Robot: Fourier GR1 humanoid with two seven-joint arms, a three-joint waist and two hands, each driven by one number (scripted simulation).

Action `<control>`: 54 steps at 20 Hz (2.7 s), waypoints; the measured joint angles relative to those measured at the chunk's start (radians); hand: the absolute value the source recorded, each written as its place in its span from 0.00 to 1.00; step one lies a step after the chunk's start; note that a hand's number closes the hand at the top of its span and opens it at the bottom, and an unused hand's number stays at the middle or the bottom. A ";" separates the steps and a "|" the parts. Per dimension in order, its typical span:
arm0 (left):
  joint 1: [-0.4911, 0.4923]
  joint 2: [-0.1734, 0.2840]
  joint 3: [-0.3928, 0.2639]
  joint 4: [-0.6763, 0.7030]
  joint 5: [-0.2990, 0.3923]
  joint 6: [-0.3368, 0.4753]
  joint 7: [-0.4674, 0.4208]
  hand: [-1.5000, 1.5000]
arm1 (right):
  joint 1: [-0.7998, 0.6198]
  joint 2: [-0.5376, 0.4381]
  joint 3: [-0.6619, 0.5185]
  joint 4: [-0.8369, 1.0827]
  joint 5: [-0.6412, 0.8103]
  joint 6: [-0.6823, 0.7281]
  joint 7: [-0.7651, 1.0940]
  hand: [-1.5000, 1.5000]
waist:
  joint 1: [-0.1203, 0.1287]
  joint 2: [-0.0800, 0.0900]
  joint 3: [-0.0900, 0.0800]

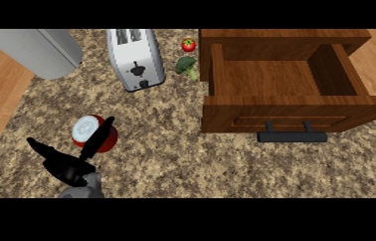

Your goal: Pick up the can, place it into the drawer and close the drawer

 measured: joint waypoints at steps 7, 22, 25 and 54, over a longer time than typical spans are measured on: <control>-0.054 -0.005 0.129 0.174 0.248 -0.281 -0.311 1.00 | -0.008 -0.007 -0.017 0.024 -0.005 0.015 -0.018 0.00 | -0.004 0.001 0.002; -0.349 0.054 0.262 0.667 0.380 -0.687 -0.663 1.00 | -0.058 -0.002 -0.021 0.019 0.023 0.009 0.008 0.00 | -0.014 0.000 0.008; -0.387 0.062 0.137 0.704 0.314 -0.831 -0.599 1.00 | -0.073 -0.005 -0.011 0.021 0.024 0.012 0.007 0.00 | -0.033 0.005 0.006; -0.912 0.026 -0.131 0.384 0.114 -0.936 0.148 1.00 | -0.084 -0.011 -0.073 0.022 0.043 0.010 0.008 0.00 | -0.003 -0.003 0.007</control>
